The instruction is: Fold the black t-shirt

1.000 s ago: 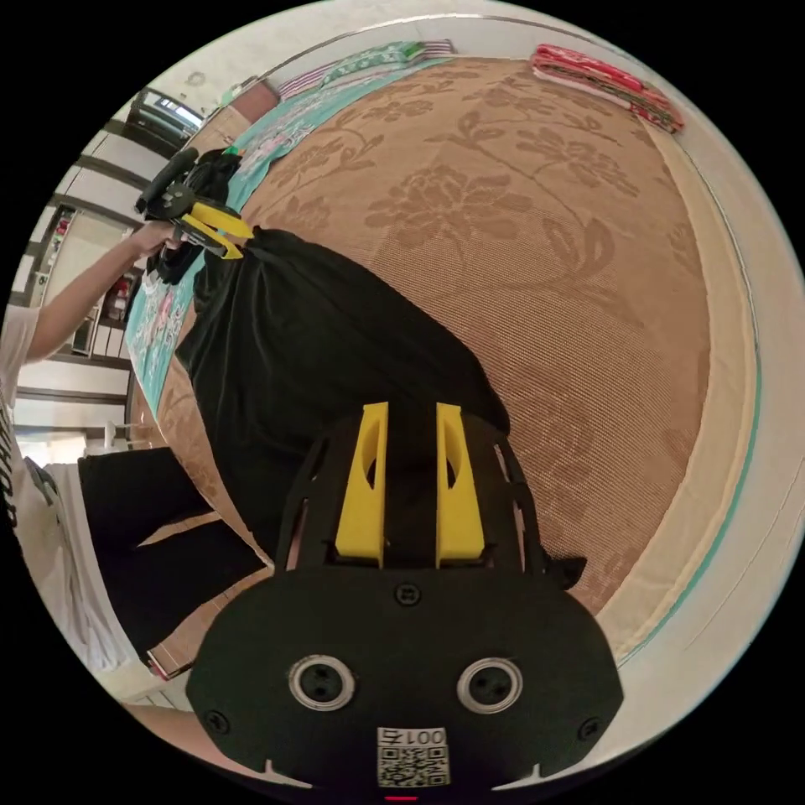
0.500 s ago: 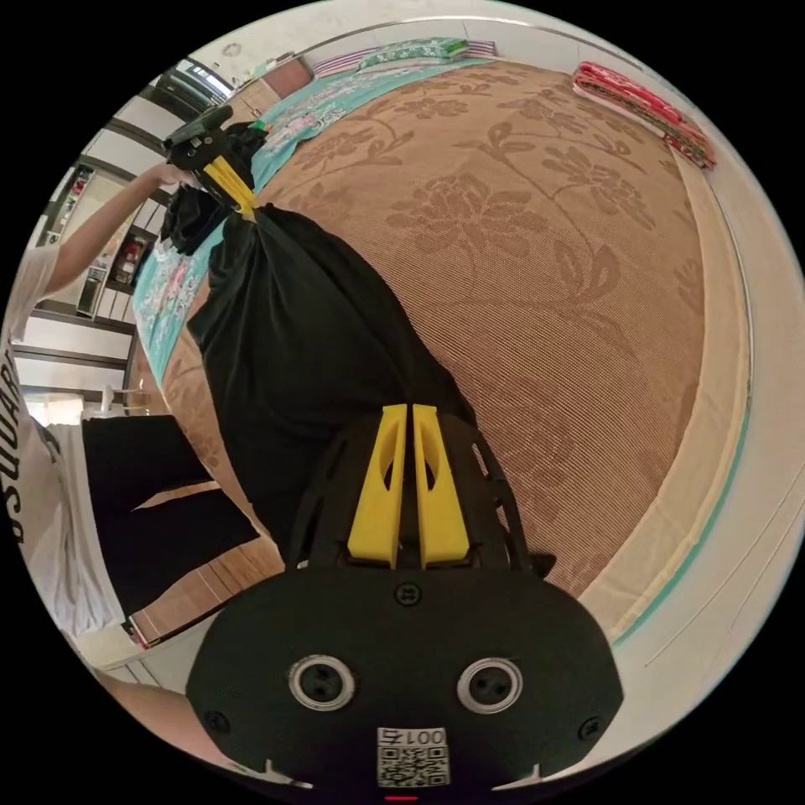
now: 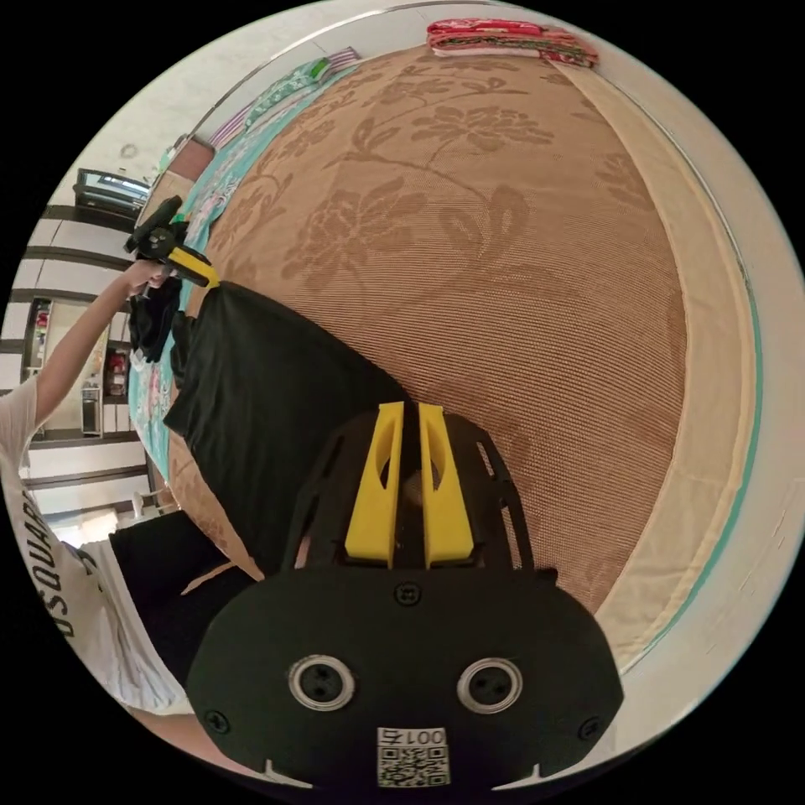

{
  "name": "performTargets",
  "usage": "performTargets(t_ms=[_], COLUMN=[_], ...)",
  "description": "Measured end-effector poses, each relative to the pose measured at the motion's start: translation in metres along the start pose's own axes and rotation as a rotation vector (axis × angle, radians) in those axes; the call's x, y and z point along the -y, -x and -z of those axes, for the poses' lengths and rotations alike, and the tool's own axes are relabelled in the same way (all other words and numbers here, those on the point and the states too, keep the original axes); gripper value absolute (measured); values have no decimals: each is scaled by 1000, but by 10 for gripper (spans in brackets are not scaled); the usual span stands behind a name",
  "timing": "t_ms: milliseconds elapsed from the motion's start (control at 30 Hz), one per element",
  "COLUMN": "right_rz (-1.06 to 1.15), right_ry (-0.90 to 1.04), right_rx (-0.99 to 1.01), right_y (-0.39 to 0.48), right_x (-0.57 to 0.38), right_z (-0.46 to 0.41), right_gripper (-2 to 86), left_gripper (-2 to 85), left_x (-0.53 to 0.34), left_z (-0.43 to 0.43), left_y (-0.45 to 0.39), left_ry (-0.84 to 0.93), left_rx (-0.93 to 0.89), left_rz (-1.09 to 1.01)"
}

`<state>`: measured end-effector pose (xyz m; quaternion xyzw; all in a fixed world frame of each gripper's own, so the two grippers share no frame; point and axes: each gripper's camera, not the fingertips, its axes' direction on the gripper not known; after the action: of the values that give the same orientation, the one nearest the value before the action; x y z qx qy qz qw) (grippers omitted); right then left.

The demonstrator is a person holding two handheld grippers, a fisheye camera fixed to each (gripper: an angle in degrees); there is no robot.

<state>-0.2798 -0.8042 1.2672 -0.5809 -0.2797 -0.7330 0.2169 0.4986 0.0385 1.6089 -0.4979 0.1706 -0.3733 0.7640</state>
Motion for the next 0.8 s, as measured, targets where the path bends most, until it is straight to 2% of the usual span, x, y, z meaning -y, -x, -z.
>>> performTargets(t_ms=[100,200,400,467,567,633,700,800], right_rz=[-53,-82,-140,-202,-272,-242,-178,-153], right_ry=[-53,-101,88,106,83,107,113,53], right_rx=[-41,39,97,146,219,141,38,8], right_y=[0,11,61,64,67,74,81,82], right_x=[-30,-77,-164,-184,-205,-207,-211,-229], right_z=[10,19,-20,-35,-52,-60,-56,-37], right_gripper=[30,49,85,83,64,42,20,11], left_gripper=[46,49,57,61,55,27,5,-6], left_x=[-38,-94,-191,-215,-229,-234,-240,-264], left_z=[-7,-21,-103,-140,-177,-189,-195,-197], left_y=[1,-9,-78,-105,-123,-129,-132,-136], left_ry=[-169,-285,-197,-164,-137,-145,-145,-163], left_rx=[8,-7,-128,-195,-175,-101,-115,-85], left_rz=[119,226,265,281,323,346,324,321])
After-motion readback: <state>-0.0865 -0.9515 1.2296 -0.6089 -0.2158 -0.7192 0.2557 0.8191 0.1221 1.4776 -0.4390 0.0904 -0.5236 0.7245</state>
